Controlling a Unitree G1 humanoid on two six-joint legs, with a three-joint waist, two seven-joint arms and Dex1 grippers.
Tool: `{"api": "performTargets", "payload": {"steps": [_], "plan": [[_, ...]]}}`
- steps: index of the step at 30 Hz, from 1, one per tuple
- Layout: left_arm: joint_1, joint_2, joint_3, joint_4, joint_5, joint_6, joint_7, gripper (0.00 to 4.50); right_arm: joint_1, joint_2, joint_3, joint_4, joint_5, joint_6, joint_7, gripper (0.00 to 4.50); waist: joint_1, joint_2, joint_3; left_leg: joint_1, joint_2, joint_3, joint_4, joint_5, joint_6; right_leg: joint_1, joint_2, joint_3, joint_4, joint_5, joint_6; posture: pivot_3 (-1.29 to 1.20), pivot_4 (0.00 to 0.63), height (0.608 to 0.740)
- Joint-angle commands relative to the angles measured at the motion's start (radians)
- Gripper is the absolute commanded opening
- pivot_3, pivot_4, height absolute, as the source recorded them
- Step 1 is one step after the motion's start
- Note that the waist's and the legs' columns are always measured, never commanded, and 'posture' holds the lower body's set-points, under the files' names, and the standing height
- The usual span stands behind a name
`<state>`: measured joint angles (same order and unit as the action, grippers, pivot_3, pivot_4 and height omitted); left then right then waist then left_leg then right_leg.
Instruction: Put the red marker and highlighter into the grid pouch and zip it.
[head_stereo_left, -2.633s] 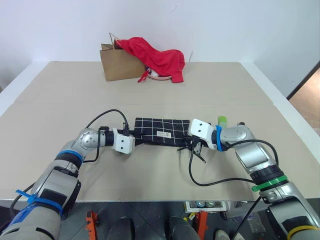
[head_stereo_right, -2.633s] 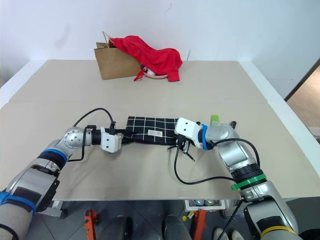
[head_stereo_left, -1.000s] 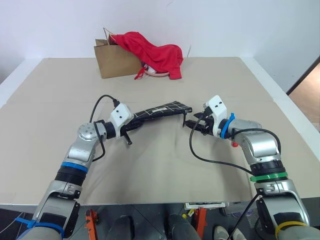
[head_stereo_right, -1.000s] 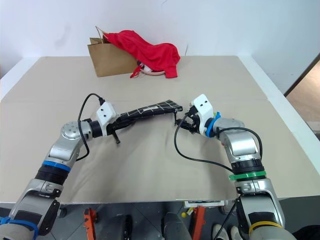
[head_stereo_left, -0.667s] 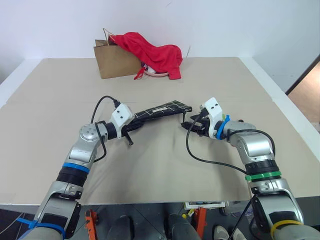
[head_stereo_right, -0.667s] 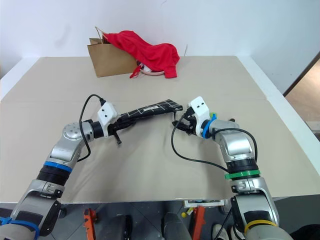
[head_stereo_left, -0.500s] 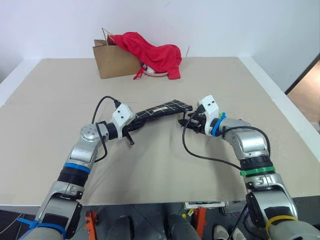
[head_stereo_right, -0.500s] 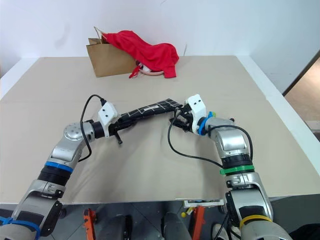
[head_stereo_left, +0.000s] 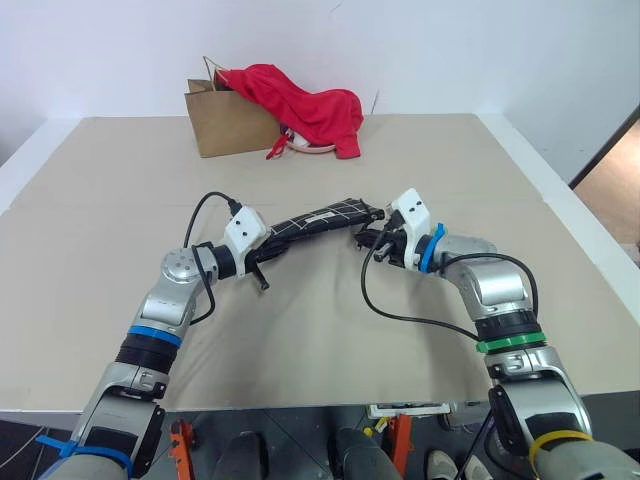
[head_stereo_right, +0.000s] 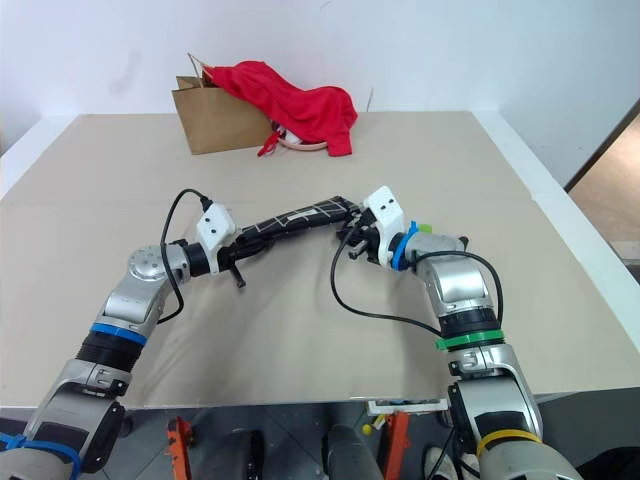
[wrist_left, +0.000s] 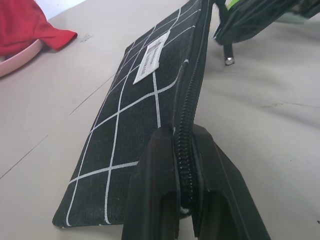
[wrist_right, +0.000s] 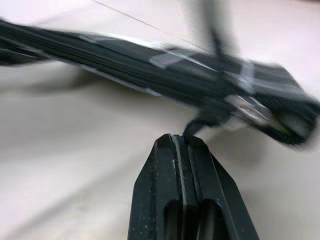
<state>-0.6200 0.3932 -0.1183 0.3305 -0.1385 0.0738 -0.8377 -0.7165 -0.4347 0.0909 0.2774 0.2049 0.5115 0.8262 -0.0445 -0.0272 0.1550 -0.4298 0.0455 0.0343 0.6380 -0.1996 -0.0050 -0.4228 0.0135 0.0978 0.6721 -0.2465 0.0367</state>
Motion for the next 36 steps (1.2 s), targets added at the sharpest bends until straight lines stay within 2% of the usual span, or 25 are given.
{"api": "performTargets", "payload": {"steps": [1,8,19,28,29,30,31,34,36], "plan": [[-0.001,0.0,0.024,-0.027,-0.016,-0.015,-0.001,0.0,0.003,0.005,0.045,-0.078,-0.015,-0.01,0.014,0.05,0.0,0.0,0.0,0.0,0.0,0.0,0.0,0.0,0.0,0.0,0.0,0.0,0.0,0.0,0.0,0.0,0.15,0.74],[-0.007,-0.009,0.028,-0.017,-0.02,-0.019,-0.003,0.0,-0.021,0.067,0.125,-0.072,-0.059,-0.011,-0.009,0.05,0.0,0.0,0.0,0.0,0.0,0.0,0.001,0.0,0.0,0.0,0.0,0.0,0.001,0.0,0.0,0.0,0.15,0.74],[-0.019,-0.025,0.025,-0.005,-0.02,-0.016,-0.011,0.0,-0.112,0.177,0.139,-0.024,-0.093,0.002,-0.078,0.05,-0.001,0.0,0.0,0.0,0.0,0.0,0.001,0.0,-0.001,0.0,0.0,0.0,0.002,0.0,0.0,0.0,0.15,0.74],[-0.033,-0.038,0.022,0.016,-0.016,-0.022,-0.019,0.0,-0.142,0.284,0.236,-0.045,-0.126,0.04,-0.073,0.05,-0.002,0.0,0.0,0.0,0.0,-0.001,0.001,0.0,-0.001,-0.001,0.0,-0.001,0.004,0.0,-0.001,0.0,0.15,0.74],[-0.035,-0.04,0.022,0.02,-0.015,-0.024,-0.019,0.0,-0.142,0.287,0.239,-0.041,-0.132,0.037,-0.076,0.34,-0.002,0.0,0.0,0.0,0.0,-0.001,0.001,0.0,-0.001,-0.001,0.0,-0.001,0.004,0.0,-0.001,0.0,0.15,0.74],[-0.037,-0.041,0.022,0.023,-0.015,-0.025,-0.018,0.0,-0.138,0.289,0.235,-0.043,-0.126,0.042,-0.074,0.34,-0.002,0.0,0.0,0.0,0.0,-0.001,0.001,0.0,-0.001,-0.001,0.0,-0.001,0.004,-0.001,-0.001,0.0,0.15,0.74],[-0.036,-0.042,0.023,0.022,-0.014,-0.025,-0.017,0.0,-0.132,0.287,0.229,-0.053,-0.118,0.05,-0.067,0.52,-0.002,0.0,0.0,0.0,0.0,-0.001,0.001,0.0,-0.001,-0.001,0.0,-0.002,0.004,-0.001,-0.001,0.0,0.15,0.74],[-0.034,-0.045,0.026,0.02,-0.012,-0.024,-0.015,0.0,-0.118,0.262,0.206,-0.09,-0.111,0.07,-0.062,1.55,-0.002,0.0,0.0,0.0,0.0,-0.002,0.001,0.001,-0.001,-0.001,0.0,-0.002,0.005,-0.001,-0.001,0.0,0.15,0.74],[-0.03,-0.046,0.027,0.015,-0.013,-0.021,-0.015,0.0,-0.105,0.233,0.186,-0.146,-0.089,0.093,-0.042,2.62,-0.002,0.0,0.0,0.0,0.0,-0.002,0.001,0.001,-0.001,-0.001,0.0,-0.002,0.004,-0.001,-0.001,0.0,0.15,0.74]]}}
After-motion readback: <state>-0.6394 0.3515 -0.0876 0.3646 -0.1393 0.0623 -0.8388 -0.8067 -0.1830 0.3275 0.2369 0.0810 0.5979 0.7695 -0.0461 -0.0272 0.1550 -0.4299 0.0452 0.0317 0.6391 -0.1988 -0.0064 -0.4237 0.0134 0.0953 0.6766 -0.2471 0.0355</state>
